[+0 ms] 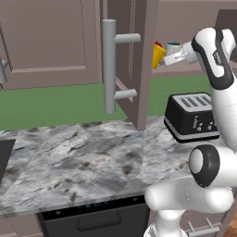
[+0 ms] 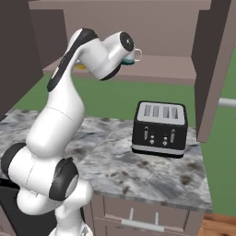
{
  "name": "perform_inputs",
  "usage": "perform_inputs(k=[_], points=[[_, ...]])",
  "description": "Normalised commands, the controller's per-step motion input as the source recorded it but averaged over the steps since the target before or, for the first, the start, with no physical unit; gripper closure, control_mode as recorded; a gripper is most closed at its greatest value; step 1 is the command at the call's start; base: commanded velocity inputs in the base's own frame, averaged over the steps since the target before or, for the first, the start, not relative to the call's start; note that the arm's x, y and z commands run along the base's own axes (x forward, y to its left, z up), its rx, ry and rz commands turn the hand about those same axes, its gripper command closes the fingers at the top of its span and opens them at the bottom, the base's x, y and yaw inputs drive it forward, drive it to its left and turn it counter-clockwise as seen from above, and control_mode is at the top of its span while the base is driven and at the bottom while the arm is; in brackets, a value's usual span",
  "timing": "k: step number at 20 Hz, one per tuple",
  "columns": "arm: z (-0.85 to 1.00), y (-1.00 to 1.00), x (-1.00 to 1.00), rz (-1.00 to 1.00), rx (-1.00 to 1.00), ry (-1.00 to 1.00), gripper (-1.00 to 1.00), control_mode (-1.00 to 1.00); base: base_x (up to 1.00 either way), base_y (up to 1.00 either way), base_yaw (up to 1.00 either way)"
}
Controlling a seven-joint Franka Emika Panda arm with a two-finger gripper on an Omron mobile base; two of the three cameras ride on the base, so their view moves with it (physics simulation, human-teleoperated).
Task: Pick the mug on the counter and place it in the cabinet with the handle facing the right, like the mugs already inside.
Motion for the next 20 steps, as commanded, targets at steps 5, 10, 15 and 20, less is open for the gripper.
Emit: perform_inputs(k=[5,10,15,20], points=[[0.00,-0.03,0.21,0.02,0.00,0.00,1.00,-1.00,0.00,0.00,0.00],[0.00,-0.03,0.16,0.03,0.00,0.00,1.00,-1.00,0.00,0.00,0.00],[0.00,0.00,0.08,0.04,0.00,0.00,1.00,-1.00,0.00,0.00,0.00],[-0.03,0.00,0.09,0.04,0.00,0.00,1.00,-1.00,0.00,0.00,0.00]])
